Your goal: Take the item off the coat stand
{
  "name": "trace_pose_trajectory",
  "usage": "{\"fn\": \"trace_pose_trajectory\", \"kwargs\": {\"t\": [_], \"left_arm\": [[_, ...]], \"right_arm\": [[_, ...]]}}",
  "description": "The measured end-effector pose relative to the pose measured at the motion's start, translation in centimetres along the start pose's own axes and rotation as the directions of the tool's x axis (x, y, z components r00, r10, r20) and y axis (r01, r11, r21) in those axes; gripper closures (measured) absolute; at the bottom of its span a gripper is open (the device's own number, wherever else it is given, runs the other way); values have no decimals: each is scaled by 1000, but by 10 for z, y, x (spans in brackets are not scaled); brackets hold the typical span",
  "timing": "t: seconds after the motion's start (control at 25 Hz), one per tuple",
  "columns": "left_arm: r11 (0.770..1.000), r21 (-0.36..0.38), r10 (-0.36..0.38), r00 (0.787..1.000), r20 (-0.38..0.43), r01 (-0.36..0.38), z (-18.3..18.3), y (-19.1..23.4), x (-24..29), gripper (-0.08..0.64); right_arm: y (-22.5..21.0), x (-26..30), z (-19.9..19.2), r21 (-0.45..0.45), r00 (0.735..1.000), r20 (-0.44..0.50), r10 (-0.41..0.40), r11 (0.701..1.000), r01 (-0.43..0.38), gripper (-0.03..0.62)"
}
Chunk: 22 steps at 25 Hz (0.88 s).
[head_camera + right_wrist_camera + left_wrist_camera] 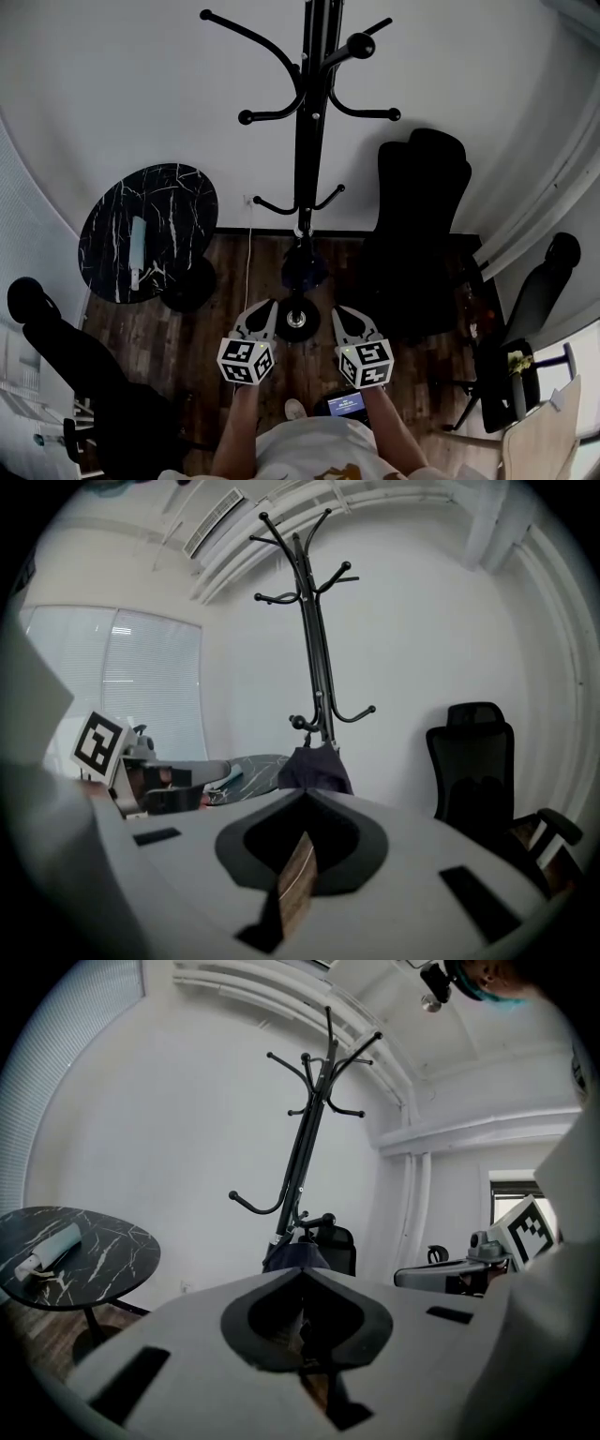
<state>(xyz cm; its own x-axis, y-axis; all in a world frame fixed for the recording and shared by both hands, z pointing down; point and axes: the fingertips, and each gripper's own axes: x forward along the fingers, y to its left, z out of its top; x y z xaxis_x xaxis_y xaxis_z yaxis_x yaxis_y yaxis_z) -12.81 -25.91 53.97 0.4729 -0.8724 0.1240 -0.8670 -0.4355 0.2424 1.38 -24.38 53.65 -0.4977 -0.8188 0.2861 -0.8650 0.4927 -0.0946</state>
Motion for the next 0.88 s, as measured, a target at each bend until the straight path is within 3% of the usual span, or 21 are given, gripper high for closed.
{"fn": "trace_pose_trajectory", "kwargs": {"t": [0.24, 0.88], "left_arm": [[998, 61, -20, 999, -46, 23, -10, -5, 8, 540], [995, 98, -26, 996, -89, 35, -18, 8, 26, 540]], "right_arm": [[-9, -1, -2, -2, 999, -6, -33, 999, 33, 581], [-20, 35, -14, -77, 996, -66, -58, 996, 52, 580]]}}
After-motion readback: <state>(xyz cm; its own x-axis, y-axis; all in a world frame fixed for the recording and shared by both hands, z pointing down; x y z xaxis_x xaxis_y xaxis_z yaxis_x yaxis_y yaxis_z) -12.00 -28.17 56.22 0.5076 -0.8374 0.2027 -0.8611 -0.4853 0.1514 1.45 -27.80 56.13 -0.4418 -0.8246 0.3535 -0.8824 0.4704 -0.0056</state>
